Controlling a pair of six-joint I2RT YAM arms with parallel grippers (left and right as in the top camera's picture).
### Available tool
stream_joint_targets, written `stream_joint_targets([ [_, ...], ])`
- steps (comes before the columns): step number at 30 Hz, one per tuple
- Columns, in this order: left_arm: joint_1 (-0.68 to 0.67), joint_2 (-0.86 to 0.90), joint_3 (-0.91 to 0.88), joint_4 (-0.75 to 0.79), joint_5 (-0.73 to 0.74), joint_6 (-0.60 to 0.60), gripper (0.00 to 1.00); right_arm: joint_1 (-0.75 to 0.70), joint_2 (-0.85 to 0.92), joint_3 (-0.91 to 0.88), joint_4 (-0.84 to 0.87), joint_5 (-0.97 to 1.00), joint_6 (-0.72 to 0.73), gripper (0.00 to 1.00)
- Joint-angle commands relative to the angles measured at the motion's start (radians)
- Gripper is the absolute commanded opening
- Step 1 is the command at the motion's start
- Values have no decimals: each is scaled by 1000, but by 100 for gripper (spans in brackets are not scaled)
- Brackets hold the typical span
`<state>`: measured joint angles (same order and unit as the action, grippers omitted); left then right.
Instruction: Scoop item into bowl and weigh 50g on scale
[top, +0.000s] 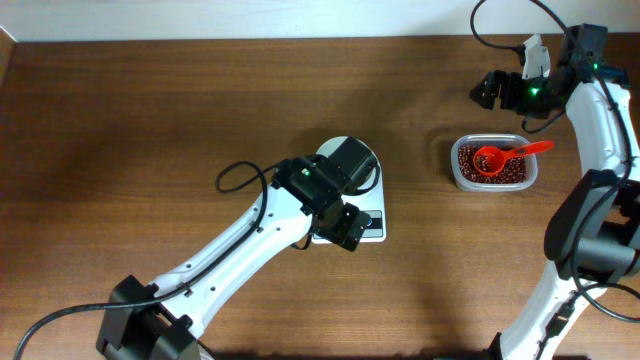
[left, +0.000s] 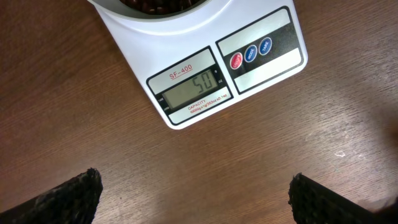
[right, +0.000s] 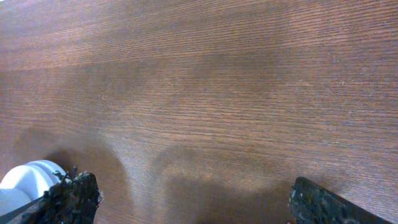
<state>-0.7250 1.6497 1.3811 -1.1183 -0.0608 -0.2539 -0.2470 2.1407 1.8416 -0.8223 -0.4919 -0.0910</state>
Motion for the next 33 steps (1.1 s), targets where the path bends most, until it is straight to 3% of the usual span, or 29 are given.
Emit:
stream_joint_targets([
  [1, 3, 3, 11, -2, -7, 9, 99, -2, 11, -8, 0, -12, -10, 99],
  [16, 3, -41, 11, -2, -8, 9, 99, -2, 11, -8, 0, -12, -10, 99],
  [33, 3, -560, 7, 59, -15, 9, 99, -2, 11, -8, 0, -12, -10, 99],
])
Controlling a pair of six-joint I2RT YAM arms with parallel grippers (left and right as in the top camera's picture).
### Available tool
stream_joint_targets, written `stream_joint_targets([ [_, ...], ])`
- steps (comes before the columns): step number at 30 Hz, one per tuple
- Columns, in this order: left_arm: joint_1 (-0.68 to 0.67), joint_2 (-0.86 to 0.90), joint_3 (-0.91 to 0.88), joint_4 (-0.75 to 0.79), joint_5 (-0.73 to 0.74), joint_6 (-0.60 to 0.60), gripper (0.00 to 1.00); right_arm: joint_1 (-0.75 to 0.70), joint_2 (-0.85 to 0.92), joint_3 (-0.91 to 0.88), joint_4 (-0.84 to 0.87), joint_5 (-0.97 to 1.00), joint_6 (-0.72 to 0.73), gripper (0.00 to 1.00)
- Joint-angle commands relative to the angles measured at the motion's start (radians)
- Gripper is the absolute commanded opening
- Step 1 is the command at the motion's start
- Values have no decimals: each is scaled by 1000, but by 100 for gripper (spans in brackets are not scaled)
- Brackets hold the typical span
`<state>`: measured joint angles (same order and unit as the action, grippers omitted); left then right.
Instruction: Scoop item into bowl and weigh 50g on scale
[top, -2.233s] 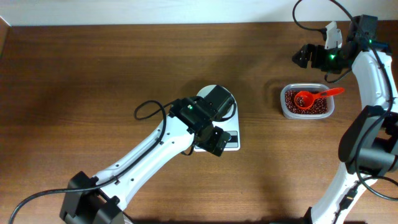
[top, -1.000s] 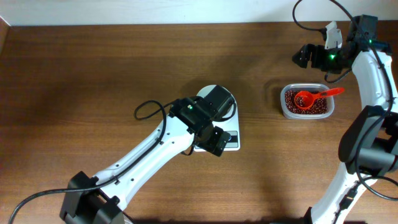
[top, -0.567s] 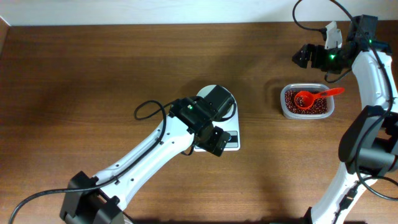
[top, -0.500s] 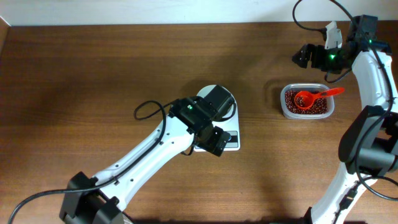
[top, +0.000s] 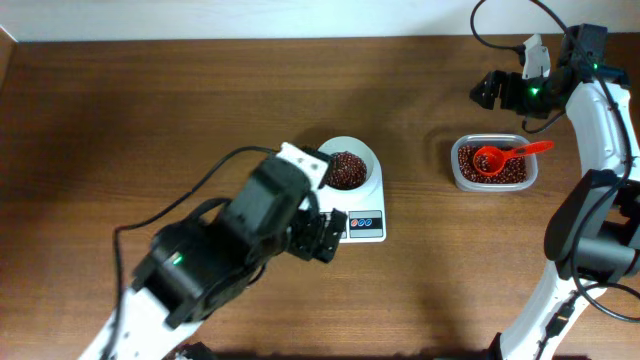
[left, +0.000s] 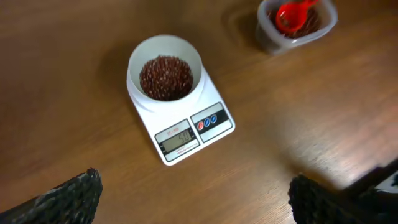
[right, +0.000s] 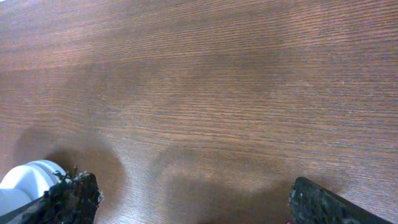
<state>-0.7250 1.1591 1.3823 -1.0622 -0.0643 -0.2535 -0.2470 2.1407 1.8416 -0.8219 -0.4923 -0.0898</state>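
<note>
A white bowl (top: 349, 163) filled with dark red beans stands on the white scale (top: 365, 224); in the left wrist view the bowl (left: 165, 62) and scale (left: 186, 134) lie far below, the display lit but too small to read. A clear tub of beans (top: 491, 163) holds the red scoop (top: 498, 157). My left gripper (top: 322, 236) hangs open, high above the scale's near left corner. My right gripper (top: 492, 89) is open over bare wood behind the tub.
The brown wooden table (top: 150, 120) stretches wide to the left and behind the scale. The tub (left: 297, 22) shows at the top right of the left wrist view. A pale round object (right: 25, 180) sits at the right wrist view's lower left edge.
My left arm has risen and drawn back toward the near left; the scale, seen close with 50 on its display, now lies far below with the bowl uncovered. The right arm has not moved.
</note>
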Motion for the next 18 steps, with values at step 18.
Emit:
stream_joint_targets([
  [18, 86, -681, -687, 552, 72, 7, 99, -2, 11, -8, 0, -12, -11, 99],
])
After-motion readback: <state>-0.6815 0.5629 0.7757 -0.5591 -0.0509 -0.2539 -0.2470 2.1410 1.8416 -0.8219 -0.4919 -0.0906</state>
